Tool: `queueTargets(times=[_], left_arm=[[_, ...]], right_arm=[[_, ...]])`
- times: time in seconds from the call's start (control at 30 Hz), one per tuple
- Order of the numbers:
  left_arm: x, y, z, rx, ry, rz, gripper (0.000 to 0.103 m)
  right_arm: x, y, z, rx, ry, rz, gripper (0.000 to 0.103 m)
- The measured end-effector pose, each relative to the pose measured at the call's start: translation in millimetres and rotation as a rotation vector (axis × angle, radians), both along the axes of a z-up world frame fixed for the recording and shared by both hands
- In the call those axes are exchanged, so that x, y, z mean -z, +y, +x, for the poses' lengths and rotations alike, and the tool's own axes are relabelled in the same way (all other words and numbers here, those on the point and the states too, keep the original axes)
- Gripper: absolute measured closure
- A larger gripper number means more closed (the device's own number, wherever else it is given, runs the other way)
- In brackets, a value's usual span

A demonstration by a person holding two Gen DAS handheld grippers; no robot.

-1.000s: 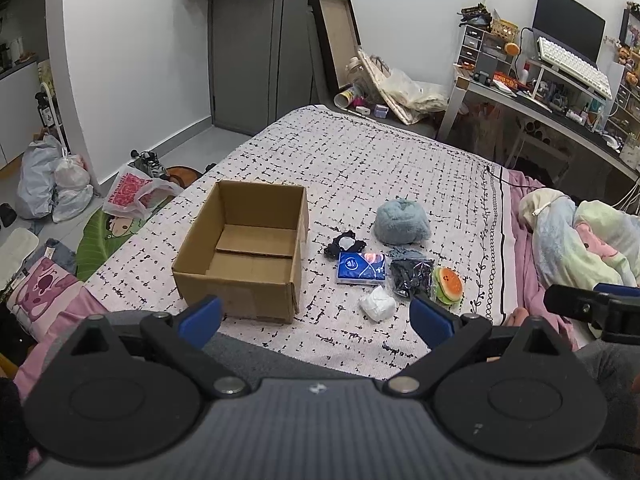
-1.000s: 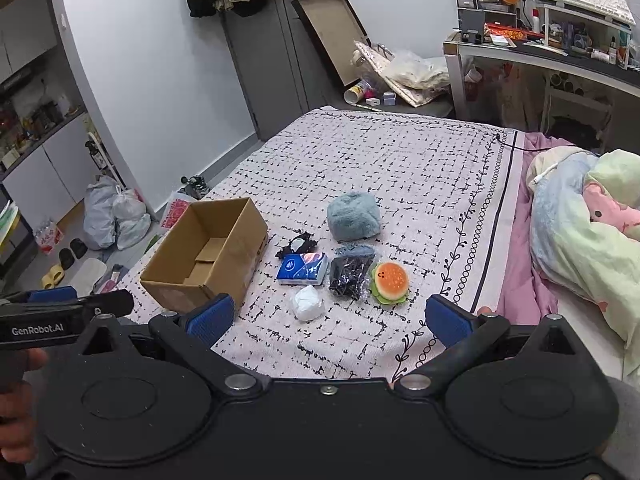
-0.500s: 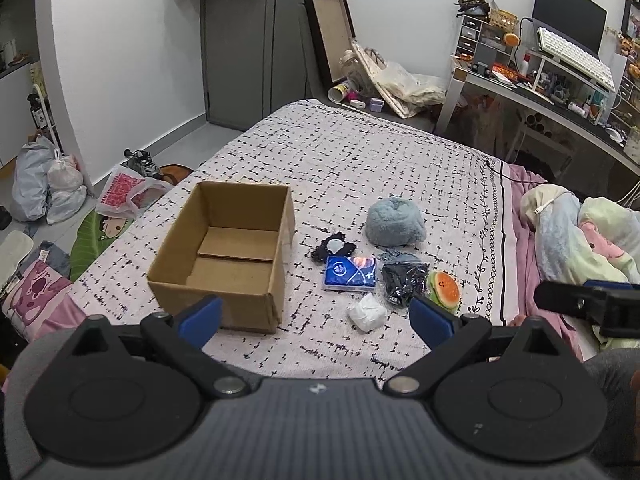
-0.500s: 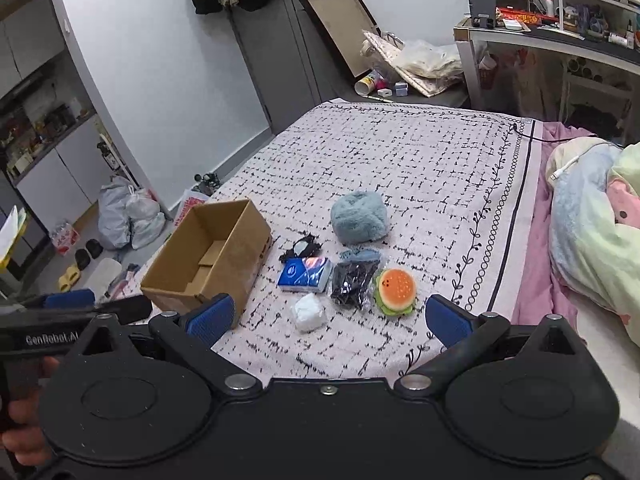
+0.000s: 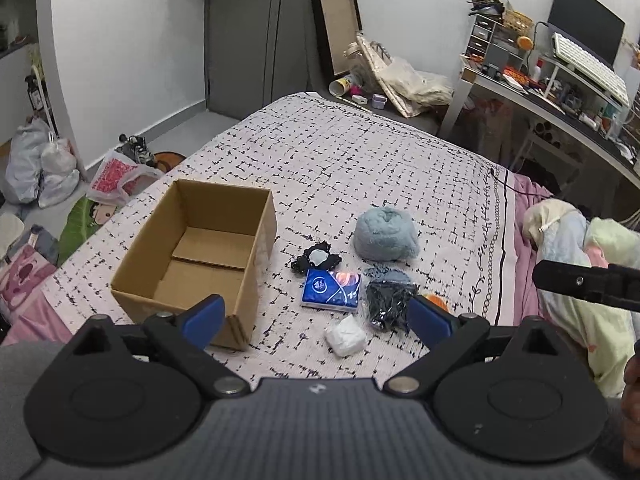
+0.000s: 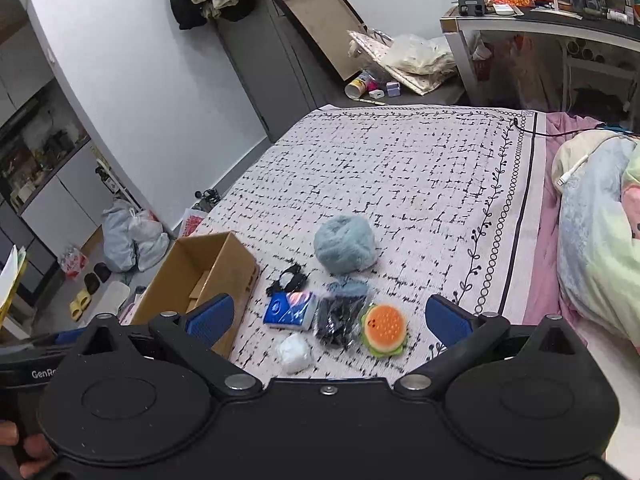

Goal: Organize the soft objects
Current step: 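Grasp the white crumpled tissue with the left tool while the right tool grasps the orange burger plush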

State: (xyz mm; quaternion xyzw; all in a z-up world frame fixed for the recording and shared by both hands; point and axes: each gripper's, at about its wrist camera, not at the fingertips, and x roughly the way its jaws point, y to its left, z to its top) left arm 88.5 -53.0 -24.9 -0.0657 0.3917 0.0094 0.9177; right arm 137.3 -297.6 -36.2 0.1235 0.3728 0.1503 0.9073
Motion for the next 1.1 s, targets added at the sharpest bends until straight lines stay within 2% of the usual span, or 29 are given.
queueTargets(times=[0.33, 0.6, 0.73, 0.87, 0.97, 1.03, 1.1], left_arm=[[20, -9, 30, -0.032, 0.047, -0.019, 0.006], [51, -14, 54, -0.083, 0.113, -0.032, 0.006], [71, -14, 65, -0.122, 0.159, -0.047, 0.006], [91, -18, 77, -0.131, 0.211, -0.073, 0.007], [104, -23, 84, -0.13, 0.231, -0.073, 0.009], [113, -27, 89, -0.134, 0.245, -0.075, 0.011], [123, -28, 95, -0.142, 0.266, -0.09, 0.014]], right_arm=[[17, -9, 42, 0.037, 0.07, 0.059, 0.0], [69, -15, 65, 0.053, 0.183, 0.135, 0.0], [87, -15, 74, 0.061, 0.226, 0.119, 0.0], [107, -24, 84, 0.08, 0.295, 0.183, 0.0], [118, -29, 89, 0.115, 0.324, 0.194, 0.0], [126, -29, 94, 0.127, 0.347, 0.199, 0.001], [132, -26, 99, 0.12, 0.362, 0.194, 0.007]])
